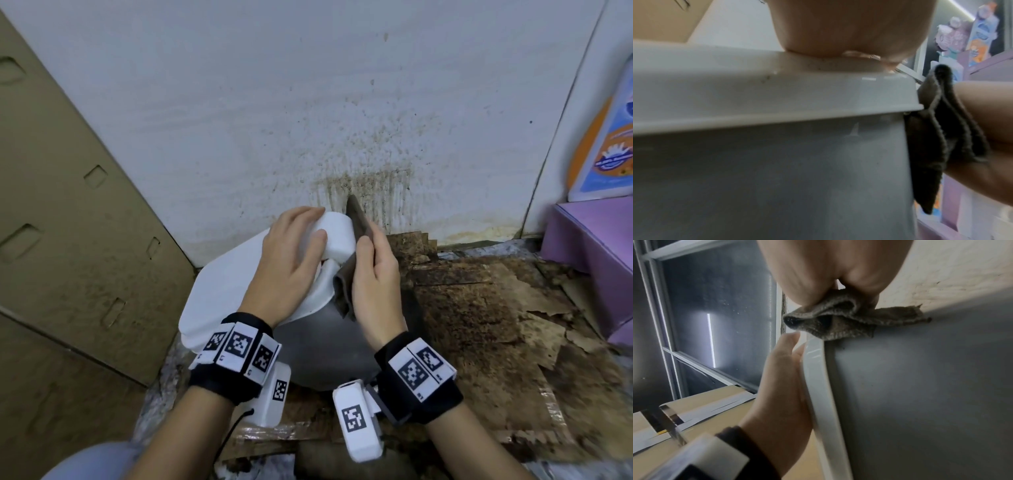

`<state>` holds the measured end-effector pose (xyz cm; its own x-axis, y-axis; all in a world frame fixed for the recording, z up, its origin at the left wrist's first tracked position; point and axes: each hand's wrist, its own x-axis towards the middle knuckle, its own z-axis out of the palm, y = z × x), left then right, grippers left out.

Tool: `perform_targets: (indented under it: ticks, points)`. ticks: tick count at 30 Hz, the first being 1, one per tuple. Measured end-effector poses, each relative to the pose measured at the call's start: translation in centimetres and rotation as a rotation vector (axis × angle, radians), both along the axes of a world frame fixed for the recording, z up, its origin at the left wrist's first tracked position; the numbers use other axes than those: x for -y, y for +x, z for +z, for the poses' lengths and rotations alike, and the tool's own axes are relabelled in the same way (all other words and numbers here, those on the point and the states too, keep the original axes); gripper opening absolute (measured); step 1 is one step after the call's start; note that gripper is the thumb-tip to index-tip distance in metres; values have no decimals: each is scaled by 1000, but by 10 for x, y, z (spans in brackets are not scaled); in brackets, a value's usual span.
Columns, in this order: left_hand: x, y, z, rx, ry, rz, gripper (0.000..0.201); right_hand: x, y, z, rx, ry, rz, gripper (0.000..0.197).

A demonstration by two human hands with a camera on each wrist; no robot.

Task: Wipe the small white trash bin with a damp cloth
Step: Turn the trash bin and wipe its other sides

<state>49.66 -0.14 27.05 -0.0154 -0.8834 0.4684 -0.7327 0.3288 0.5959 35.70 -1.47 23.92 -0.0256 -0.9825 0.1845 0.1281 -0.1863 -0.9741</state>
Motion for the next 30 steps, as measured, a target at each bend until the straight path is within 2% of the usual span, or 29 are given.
perform_targets:
  ticks: [2, 6, 9, 12, 15, 18, 21, 23, 25, 28, 30]
  points:
    - [-1, -7, 3, -120, -28, 16, 38, -1, -6, 0, -35, -4, -31, 40]
    - [-5, -20, 11, -555, -13, 48, 30, -4, -20, -2, -155, -52, -64, 46]
    - [-8, -26, 16, -706, -71, 58, 29, -1, -29, -6, -188, -36, -87, 55]
    - [-12, -23, 19, -646, -78, 87, 29, 7, -42, -13, -243, 19, -109, 68]
    - [-18, -11, 12, -427, -12, 196, 25, 14, -59, -19, -255, 60, -113, 78]
    - [-21, 9, -4, -222, 86, 380, 24, 18, -79, -22, -287, 76, -117, 76]
    - [-28, 21, -18, -126, 181, 579, 30, 19, -96, -27, -354, 106, -120, 67]
    - [-33, 23, -24, -115, 230, 686, 33, 20, -105, -30, -397, 120, -123, 66]
    - [-38, 23, -29, -140, 355, 752, 40, 20, -116, -35, -420, 128, -121, 69]
    - [-40, 22, -36, -218, 577, 704, 73, 22, -131, -40, -455, 145, -142, 71]
    - [-41, 23, -41, -314, 661, 649, 91, 21, -133, -39, -502, 137, -143, 73]
